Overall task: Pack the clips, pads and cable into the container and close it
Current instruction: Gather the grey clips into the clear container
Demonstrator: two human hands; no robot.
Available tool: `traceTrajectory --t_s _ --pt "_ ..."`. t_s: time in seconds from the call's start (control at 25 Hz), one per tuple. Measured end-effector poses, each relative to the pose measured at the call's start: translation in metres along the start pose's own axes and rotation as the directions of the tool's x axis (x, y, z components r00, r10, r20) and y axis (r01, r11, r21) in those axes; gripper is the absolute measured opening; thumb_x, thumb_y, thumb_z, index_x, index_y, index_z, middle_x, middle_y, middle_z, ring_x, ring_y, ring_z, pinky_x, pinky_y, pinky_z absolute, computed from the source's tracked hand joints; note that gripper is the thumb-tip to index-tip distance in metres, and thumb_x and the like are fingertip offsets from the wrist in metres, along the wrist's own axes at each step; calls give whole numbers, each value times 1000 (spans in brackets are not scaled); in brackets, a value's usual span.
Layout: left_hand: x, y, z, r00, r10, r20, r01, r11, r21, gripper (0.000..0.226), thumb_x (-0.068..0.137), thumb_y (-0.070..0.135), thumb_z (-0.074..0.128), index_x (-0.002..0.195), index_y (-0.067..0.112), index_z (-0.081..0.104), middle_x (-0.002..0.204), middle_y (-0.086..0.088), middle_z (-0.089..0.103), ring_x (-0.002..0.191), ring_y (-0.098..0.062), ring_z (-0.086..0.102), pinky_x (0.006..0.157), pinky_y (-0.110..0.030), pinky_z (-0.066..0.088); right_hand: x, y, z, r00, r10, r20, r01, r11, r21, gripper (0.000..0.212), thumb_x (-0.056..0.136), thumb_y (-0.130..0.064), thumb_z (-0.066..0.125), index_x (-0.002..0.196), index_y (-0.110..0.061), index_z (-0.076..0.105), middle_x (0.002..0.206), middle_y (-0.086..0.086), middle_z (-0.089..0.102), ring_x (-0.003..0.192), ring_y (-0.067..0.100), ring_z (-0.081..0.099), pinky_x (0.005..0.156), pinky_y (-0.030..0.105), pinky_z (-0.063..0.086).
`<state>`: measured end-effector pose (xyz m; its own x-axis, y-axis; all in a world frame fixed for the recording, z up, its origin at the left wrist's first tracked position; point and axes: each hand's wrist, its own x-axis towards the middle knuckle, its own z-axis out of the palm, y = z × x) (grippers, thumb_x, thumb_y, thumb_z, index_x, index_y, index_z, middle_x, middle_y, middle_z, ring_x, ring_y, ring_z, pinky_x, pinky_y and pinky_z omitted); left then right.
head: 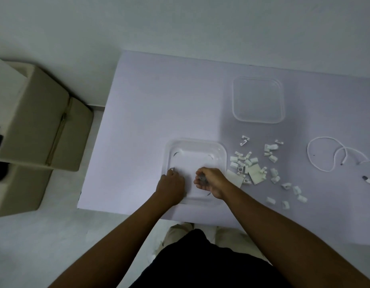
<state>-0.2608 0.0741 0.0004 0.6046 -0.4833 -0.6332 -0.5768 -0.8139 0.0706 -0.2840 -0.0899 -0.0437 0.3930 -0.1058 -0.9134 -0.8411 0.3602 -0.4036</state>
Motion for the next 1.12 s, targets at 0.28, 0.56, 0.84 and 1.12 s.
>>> traceTrajectory --t_s 0.28,0.56,0.84,1.12 --pt "2 -27 -7 872 -166 -461 -89 872 -481 29 82 8 60 111 8 60 109 -12 56 101 -27 52 75 -36 49 -6 12 24 997 -12 70 17 998 -58 20 89 -4 61 106 4 67 96 20 68 93 32 69 72 34 60" --pt "17 -42 29 835 -536 -121 81 337 -938 45 100 45 42 129 11 49 124 -16 50 110 -28 54 91 -37 45 -7 26 44 955 -287 73 290 856 -428 39 89 10 42 104 -10 72 112 12 70 101 25 69 91 40 58" --pt "24 -40 44 841 -532 -100 62 277 -959 44 101 52 32 94 15 55 93 -4 60 93 -26 57 81 -38 44 -14 26 50 833 -494 250 502 483 -718 31 88 7 59 116 -1 71 113 15 72 105 25 68 90 17 49" --pt "26 -41 48 840 -529 -126 50 306 -951 47 100 55 32 96 15 56 93 -3 61 91 -22 58 83 -40 48 -10 31 48 827 -512 231 499 478 -723 23 90 3 63 111 0 72 109 16 73 101 23 69 91 23 52"
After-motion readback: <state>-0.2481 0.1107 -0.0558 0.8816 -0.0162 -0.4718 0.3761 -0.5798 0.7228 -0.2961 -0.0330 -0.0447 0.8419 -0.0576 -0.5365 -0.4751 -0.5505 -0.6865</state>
